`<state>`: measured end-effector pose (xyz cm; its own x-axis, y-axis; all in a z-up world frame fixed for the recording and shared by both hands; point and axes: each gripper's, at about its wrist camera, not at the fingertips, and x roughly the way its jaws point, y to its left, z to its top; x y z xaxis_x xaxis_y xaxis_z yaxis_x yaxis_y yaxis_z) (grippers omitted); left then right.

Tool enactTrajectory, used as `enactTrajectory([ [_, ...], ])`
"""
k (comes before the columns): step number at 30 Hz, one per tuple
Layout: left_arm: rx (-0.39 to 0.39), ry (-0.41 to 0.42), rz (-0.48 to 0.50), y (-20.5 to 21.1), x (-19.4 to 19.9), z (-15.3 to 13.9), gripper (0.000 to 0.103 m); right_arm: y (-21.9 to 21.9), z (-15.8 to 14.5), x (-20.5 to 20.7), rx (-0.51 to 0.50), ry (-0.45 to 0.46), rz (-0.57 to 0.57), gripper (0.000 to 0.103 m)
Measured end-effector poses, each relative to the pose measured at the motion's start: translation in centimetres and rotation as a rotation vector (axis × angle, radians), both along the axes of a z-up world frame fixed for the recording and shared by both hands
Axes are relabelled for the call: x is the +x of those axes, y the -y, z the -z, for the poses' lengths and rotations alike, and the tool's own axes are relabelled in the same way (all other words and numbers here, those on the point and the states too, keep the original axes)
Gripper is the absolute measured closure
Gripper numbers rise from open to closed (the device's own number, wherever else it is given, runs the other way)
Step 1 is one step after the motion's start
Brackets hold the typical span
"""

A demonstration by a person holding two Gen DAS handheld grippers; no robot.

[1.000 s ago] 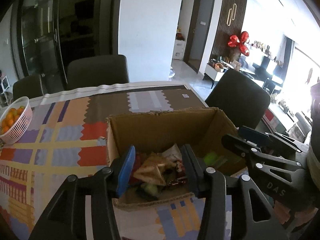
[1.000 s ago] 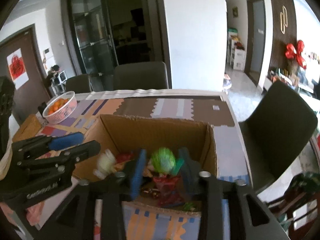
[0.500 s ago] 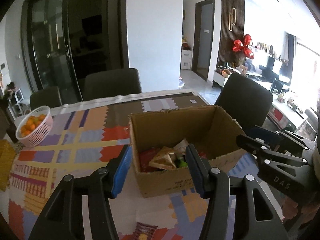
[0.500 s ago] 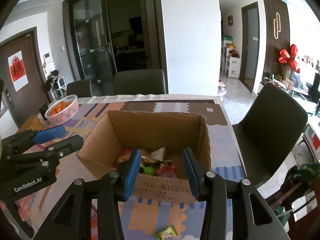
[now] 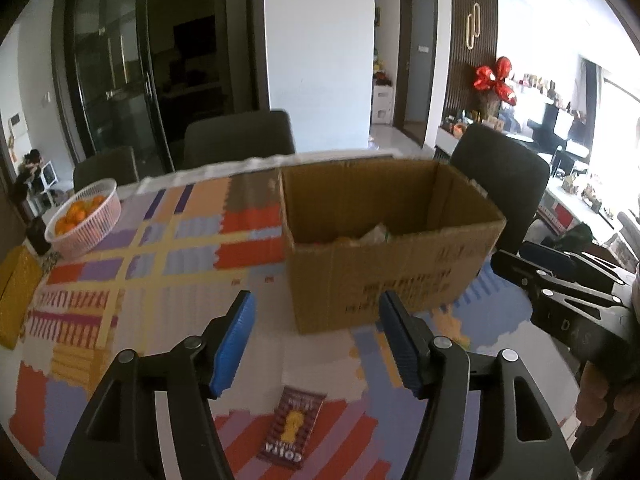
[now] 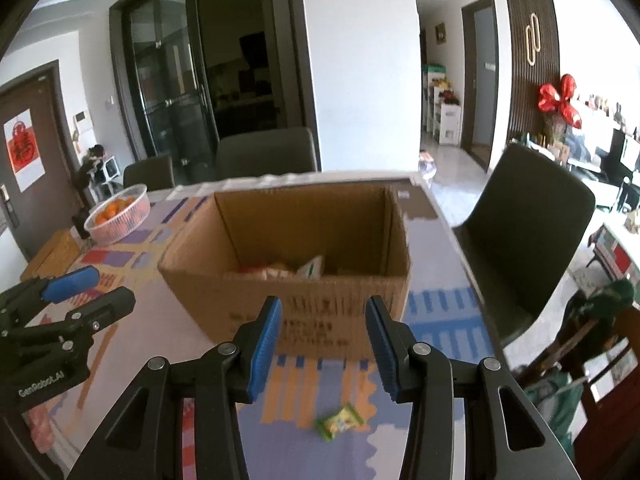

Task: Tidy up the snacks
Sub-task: 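Withdraw both open tools toward the Costa bar and green candy, then grasp the Costa coffee bar with the left tool while the right tool grasps the green-wrapped candy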

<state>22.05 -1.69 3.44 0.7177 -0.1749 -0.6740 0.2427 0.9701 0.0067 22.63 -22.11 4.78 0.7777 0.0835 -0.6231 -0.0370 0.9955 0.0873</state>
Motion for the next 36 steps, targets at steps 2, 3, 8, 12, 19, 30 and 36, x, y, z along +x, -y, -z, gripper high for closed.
enactTrajectory([
  [2,0.006,-0.018,-0.008,-0.3,-0.5,1.0,0.039,-0.1,1.3,-0.3,0.005,-0.031,0.001,0.058],
  [3,0.009,-0.028,-0.014,-0.5,-0.7,1.5,0.037,-0.2,1.8,-0.4,0.006,-0.042,-0.002,0.058],
  [8,0.02,-0.079,-0.029,-1.1,-1.5,3.9,0.035,-0.4,4.5,-1.2,0.01,-0.099,0.003,0.058],
  [12,0.037,-0.131,-0.035,-1.3,-1.9,5.9,0.034,-0.7,6.2,-1.5,-0.014,-0.138,0.003,0.058],
  [19,0.064,-0.234,-0.045,-1.9,-2.5,9.9,0.032,-0.8,9.0,-1.6,-0.051,-0.218,0.026,0.058],
  [30,0.116,-0.323,-0.044,-2.2,-1.4,14.2,0.031,-0.9,12.6,-1.3,-0.083,-0.312,0.05,0.058],
  [36,0.127,-0.332,-0.036,-2.0,0.0,15.2,0.031,-0.6,13.2,-1.0,-0.085,-0.317,0.082,0.058],
])
